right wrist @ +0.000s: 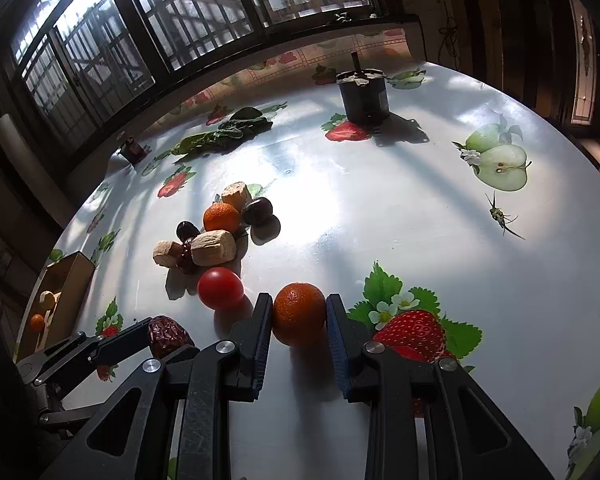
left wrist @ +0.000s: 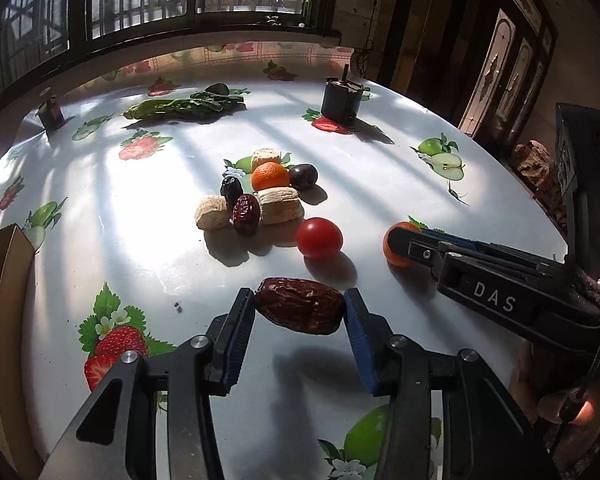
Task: Organize fruits
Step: 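Close left gripper on a dried red date while right gripper closes on a mandarin, then carry date and mandarin into the cardboard box and open both grippers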
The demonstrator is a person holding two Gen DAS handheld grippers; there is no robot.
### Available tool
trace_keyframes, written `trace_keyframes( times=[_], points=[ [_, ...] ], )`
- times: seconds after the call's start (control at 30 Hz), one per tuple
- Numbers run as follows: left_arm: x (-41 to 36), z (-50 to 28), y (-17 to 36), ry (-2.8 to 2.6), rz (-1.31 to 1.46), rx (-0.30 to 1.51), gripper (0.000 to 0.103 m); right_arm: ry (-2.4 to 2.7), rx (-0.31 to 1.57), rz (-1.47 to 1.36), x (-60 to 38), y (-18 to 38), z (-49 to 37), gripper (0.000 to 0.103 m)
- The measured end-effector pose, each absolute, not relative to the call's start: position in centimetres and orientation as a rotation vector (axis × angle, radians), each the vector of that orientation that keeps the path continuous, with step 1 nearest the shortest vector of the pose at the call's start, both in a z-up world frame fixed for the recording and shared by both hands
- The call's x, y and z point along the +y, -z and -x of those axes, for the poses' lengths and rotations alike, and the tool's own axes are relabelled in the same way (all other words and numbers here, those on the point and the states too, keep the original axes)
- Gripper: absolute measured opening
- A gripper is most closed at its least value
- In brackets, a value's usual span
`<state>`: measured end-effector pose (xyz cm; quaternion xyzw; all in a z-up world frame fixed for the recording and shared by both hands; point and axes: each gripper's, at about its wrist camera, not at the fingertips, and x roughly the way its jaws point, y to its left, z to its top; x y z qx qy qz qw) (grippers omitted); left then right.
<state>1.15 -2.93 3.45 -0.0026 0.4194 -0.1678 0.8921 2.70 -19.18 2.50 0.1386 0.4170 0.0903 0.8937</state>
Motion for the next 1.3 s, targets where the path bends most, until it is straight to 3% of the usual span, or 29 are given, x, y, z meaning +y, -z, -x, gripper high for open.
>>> trace_keyframes(
  times=[0.4,0.7,1.0,1.3],
  points=[
    [14.4,6.0,-9.4,0.127,0.137,0.800,0.045,-0.271,0.815,-0.200,-13.7,-7.1,1.1,0.029],
    [29.2,6.4,-7.3,-0.176,0.244,0.872,0.045,-0.529,0.800,-0.055,0.9,-11.2,2.8,0.029],
    [32.4,4.4,-3.0,-0.209,0.287,1.016,0.045,-0.674,0.913,0.138,14.9,-6.9,2.5,0.030],
    [33.0,3.7,-2.4,-0.210,0.319,1.024,0.045,-0.669,0.938,0.194,18.4,-4.4,1.5,0.030]
  ],
)
